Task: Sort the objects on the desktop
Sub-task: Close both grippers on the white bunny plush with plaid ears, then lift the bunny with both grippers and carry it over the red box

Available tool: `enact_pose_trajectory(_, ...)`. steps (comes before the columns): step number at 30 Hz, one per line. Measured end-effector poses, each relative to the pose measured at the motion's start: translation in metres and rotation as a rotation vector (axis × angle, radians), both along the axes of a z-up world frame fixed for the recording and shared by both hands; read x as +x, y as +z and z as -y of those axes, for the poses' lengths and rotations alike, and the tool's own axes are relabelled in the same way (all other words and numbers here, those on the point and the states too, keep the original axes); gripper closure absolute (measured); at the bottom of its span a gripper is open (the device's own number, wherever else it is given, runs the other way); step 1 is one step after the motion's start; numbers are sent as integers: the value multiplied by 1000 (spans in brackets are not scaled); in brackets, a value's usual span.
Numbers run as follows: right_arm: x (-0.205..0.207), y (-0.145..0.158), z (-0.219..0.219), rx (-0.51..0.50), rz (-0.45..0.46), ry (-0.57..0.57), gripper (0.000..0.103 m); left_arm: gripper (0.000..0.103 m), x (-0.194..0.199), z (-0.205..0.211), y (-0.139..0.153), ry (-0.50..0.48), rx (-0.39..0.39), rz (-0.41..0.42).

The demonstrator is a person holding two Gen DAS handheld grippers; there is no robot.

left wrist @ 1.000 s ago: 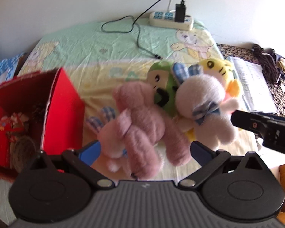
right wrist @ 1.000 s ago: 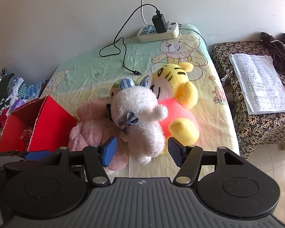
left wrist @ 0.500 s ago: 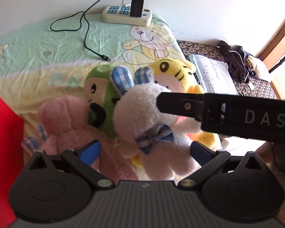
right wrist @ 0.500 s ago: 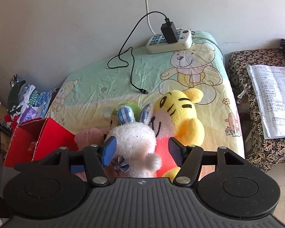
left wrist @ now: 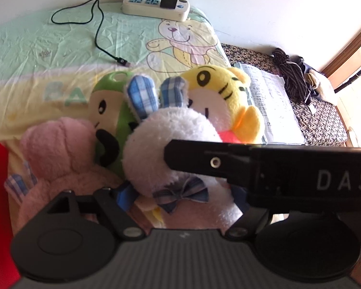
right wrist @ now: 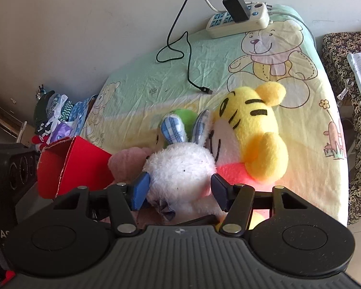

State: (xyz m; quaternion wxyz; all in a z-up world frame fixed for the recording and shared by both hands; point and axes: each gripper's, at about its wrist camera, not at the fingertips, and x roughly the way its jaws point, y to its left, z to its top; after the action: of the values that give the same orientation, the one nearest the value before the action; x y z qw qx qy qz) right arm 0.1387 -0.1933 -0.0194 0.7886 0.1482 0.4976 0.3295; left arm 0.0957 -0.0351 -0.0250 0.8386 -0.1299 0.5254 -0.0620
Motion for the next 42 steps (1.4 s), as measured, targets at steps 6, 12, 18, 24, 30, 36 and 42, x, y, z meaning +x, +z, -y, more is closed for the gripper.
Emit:
enact_pose_trajectory(6, 4, -10, 3, 49, -74, -19, 45, 27, -7, -1, 6, -15, 6, 20)
enact_pose_trajectory(12, -11, 5, 9, 61, -67, -25, 50, 28, -32, 8, 28, -42, 30, 67)
enact_pose_trajectory(18, -40, 32, 9, 52, -8, -14, 50, 28, -69, 7, 57, -43, 45, 134)
enact_pose_trajectory(24, -66, 55, 0, 72, 60, 13, 50, 28, -96, -10, 80, -18, 60, 194)
enact_pose_trajectory(30, -80, 74, -25, 98, 110, 36, 50, 28, -117, -47, 103, -9, 82, 263)
enact_pose_trajectory(36, -91, 96, -70, 121, 179, 52, 50, 28, -134, -109, 125, -6, 108, 315)
enact_pose_trajectory(42, -96, 105, -139, 168, 186, 60, 50, 28, -149, -188, 135, 5, 160, 332)
